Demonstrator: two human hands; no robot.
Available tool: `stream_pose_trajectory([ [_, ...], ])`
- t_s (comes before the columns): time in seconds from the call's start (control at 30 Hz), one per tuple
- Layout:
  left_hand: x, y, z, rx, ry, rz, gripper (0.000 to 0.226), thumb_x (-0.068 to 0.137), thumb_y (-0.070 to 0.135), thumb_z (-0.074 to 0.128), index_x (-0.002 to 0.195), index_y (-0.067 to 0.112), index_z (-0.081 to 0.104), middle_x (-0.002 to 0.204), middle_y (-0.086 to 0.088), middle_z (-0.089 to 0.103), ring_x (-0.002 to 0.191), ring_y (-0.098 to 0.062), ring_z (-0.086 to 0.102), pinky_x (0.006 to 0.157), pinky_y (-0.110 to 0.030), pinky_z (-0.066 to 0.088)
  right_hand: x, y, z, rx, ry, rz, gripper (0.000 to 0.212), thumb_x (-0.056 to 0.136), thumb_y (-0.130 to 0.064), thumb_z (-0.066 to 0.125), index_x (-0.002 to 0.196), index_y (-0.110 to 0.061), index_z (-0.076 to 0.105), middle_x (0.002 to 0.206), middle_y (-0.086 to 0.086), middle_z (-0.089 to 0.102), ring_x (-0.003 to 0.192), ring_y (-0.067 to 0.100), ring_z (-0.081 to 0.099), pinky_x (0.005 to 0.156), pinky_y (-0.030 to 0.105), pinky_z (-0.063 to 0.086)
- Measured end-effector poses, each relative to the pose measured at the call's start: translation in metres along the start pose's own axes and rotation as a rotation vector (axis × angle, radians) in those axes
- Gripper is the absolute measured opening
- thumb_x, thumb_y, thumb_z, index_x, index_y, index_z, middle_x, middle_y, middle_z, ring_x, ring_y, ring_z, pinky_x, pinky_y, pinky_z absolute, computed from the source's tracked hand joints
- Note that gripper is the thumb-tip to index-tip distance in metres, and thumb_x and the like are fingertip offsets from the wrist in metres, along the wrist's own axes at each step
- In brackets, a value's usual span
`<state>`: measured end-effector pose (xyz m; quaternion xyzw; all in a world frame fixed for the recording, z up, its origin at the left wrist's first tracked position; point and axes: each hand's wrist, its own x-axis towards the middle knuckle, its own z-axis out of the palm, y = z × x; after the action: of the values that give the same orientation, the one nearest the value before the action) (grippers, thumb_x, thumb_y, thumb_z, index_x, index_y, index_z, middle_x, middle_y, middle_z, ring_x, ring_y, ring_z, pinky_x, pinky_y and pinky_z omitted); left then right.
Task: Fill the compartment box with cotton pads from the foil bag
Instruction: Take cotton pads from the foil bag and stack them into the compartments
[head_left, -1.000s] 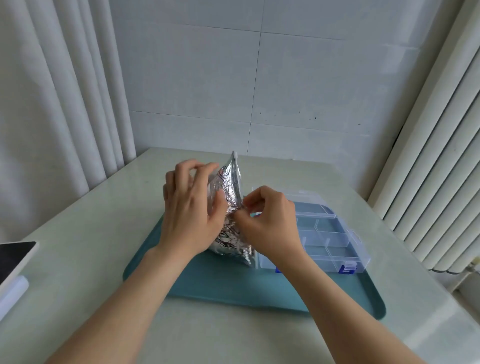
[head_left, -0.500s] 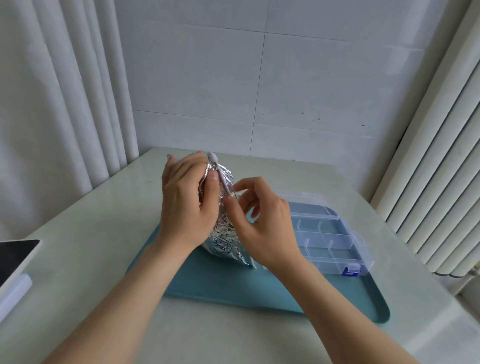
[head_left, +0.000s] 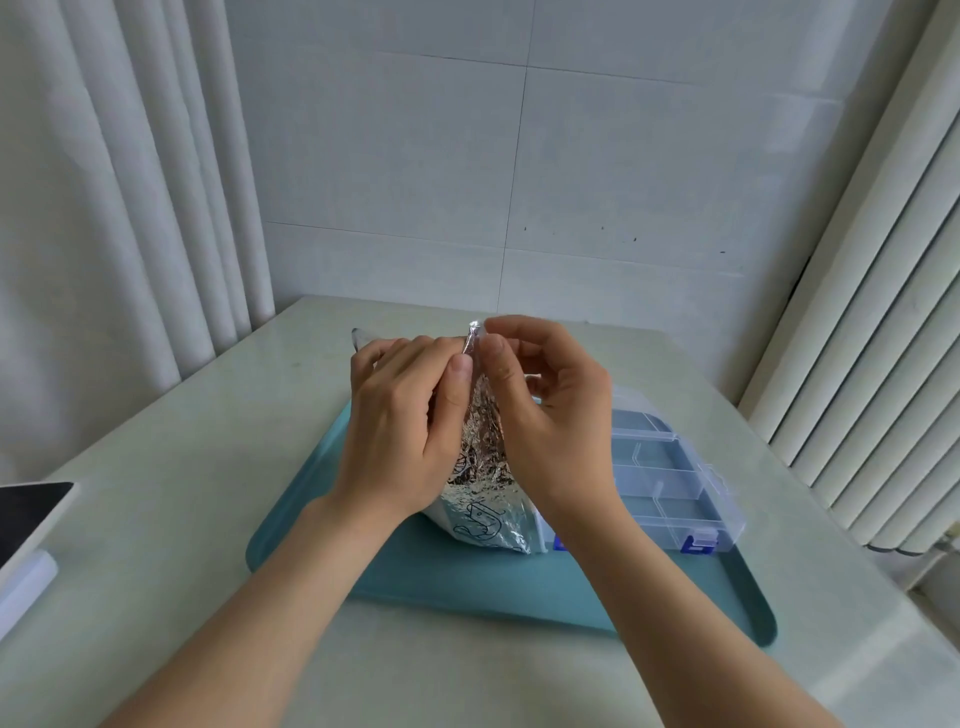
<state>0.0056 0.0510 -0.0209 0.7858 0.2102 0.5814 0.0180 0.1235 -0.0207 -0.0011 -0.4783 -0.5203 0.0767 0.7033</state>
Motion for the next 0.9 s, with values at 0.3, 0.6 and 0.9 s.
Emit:
stream_pose_trajectory([
  [0.3, -0.001, 0.001, 0.006, 0.056, 0.078, -0.007, 0.028, 0.110, 0.014, 0.045, 0.084, 0.022, 0.051, 0.079, 0.013, 0.043, 0.072, -0.012, 0.039, 0.083, -0.041, 0.041, 0.007, 0.004, -0.001, 0.088, -0.149, 0.156, 0.009, 0.105, -0.018, 0.063, 0.107, -0.010, 0.067, 0.079, -0.004, 0.065, 0.067, 0.008, 0.054, 0.058, 0.030, 0.045],
  [0.6, -0.001, 0.001, 0.003, 0.124, 0.121, -0.034, 0.030, 0.111, 0.016, 0.043, 0.086, 0.016, 0.058, 0.078, 0.010, 0.052, 0.073, -0.018, 0.052, 0.084, -0.045, 0.042, 0.000, -0.008, 0.003, -0.103, -0.055, 0.055, 0.004, 0.096, -0.022, 0.073, 0.092, -0.021, 0.075, 0.082, -0.012, 0.076, 0.081, 0.004, 0.070, 0.066, 0.016, 0.045],
  [0.9, 0.001, -0.016, -0.001, 0.220, 0.258, -0.192, 0.031, 0.112, 0.024, 0.046, 0.084, 0.017, 0.059, 0.079, 0.006, 0.056, 0.078, -0.029, 0.057, 0.083, -0.049, 0.043, -0.004, 0.010, -0.002, -0.542, -0.246, 0.031, 0.018, 0.072, -0.025, 0.078, 0.070, -0.019, 0.062, 0.067, -0.007, 0.062, 0.070, 0.008, 0.057, 0.059, 0.017, 0.040],
])
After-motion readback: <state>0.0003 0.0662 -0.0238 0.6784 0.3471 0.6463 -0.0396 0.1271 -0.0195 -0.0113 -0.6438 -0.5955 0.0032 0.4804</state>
